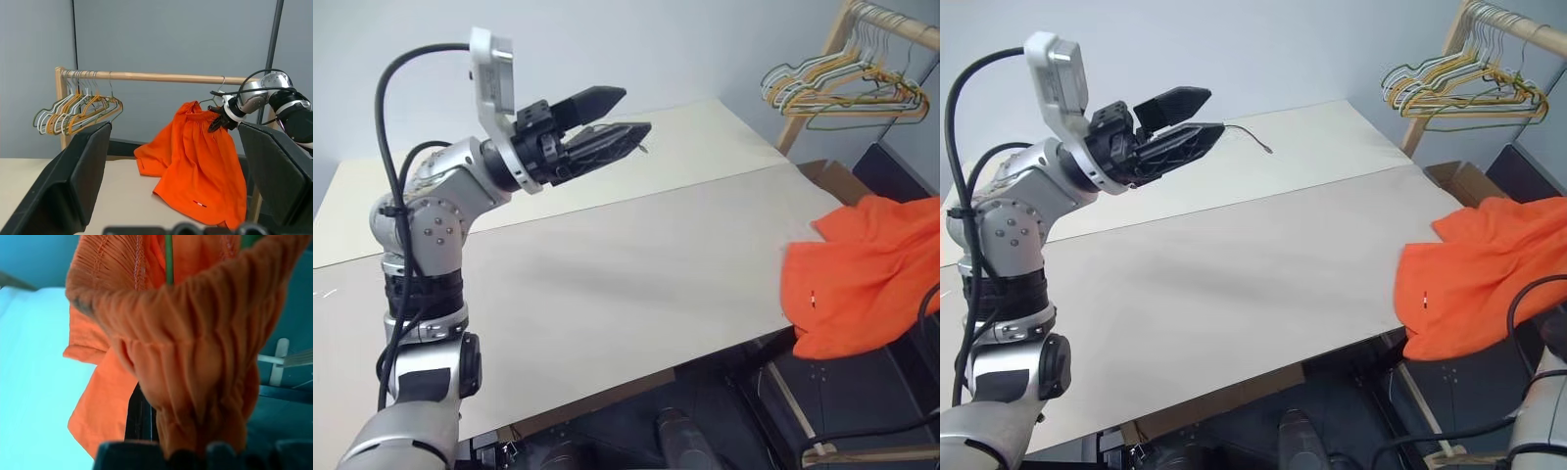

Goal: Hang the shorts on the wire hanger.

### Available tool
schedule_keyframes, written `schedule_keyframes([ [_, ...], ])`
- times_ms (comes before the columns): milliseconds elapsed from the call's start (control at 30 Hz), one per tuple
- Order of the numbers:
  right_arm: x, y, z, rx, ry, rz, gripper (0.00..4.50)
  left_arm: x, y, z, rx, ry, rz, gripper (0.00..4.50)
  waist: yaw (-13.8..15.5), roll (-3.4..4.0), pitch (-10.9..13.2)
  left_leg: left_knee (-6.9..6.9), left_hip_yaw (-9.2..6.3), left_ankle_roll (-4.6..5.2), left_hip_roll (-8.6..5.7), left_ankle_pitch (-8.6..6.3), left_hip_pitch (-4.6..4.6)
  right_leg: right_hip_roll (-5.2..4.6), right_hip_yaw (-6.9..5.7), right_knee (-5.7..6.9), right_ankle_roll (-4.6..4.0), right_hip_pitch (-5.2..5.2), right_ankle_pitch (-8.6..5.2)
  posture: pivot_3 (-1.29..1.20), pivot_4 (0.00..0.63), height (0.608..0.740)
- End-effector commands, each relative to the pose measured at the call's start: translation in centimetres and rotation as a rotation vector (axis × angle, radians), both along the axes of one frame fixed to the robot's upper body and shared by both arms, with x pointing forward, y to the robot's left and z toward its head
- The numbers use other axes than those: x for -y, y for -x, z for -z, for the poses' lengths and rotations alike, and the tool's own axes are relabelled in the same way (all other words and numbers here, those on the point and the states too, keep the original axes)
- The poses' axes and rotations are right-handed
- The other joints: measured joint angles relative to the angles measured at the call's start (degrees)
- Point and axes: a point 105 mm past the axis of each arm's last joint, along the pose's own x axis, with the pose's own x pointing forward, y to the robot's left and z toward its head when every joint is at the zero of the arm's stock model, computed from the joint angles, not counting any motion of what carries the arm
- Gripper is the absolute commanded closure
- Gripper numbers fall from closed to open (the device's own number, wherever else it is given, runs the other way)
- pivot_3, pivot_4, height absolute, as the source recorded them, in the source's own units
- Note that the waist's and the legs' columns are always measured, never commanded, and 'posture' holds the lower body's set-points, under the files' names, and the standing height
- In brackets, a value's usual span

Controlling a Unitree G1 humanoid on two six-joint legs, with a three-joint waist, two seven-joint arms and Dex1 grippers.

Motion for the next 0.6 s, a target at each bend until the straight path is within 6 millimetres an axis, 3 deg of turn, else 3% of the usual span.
schedule_keyframes([
  [33, 0.9, 0.7, -0.7, 0.007, 0.067, 0.031, 4.50, 0.1, 0.9, -0.4, 0.052, -0.022, 0.006, 0.01, -0.05, -0.01, 0.00, 0.00, 0.00, 0.00, 0.00, 0.00, 0.03, 0.00, 0.00, 0.00, 0.00, 0.04, 0.00, -0.27, 0.093, 0.740],
  [67, 0.9, 0.6, -0.8, 0.003, 0.089, 0.028, 4.50, 0.1, 1.0, -0.3, 0.056, -0.028, 0.005, 0.01, -0.05, 0.00, 0.00, 0.01, 0.00, 0.00, 0.00, 0.00, 0.03, 0.00, 0.00, 0.00, 0.00, 0.05, 0.00, -0.27, 0.092, 0.740],
  [200, 0.7, 0.5, -1.7, -0.007, 0.187, 0.021, 3.30, -0.1, 1.1, -0.1, 0.061, -0.036, -0.004, 0.00, -0.06, 0.01, -0.01, 0.02, 0.01, -0.03, -0.02, 0.02, 0.11, -0.01, 0.05, 0.02, 0.04, 0.11, 0.02, -0.27, 0.086, 0.740],
  [500, 0.2, 0.5, -3.6, -0.008, 0.401, 0.055, 0.17, -0.3, 1.1, 0.1, 0.066, -0.042, -0.017, 0.00, 0.01, 0.09, -0.06, 0.06, 0.01, -0.34, -0.02, 0.21, 0.13, 0.00, 0.06, 0.08, 0.07, 0.11, 0.04, -0.26, 0.061, 0.740],
  [600, 0.4, 0.8, -4.2, -0.022, 0.513, 0.106, 0.03, -0.4, 1.1, 0.1, 0.069, -0.044, -0.019, 0.00, 0.06, 0.11, -0.08, 0.07, 0.01, -0.34, -0.02, 0.22, 0.13, -0.01, 0.06, 0.09, 0.09, 0.11, 0.06, -0.26, 0.053, 0.740],
])
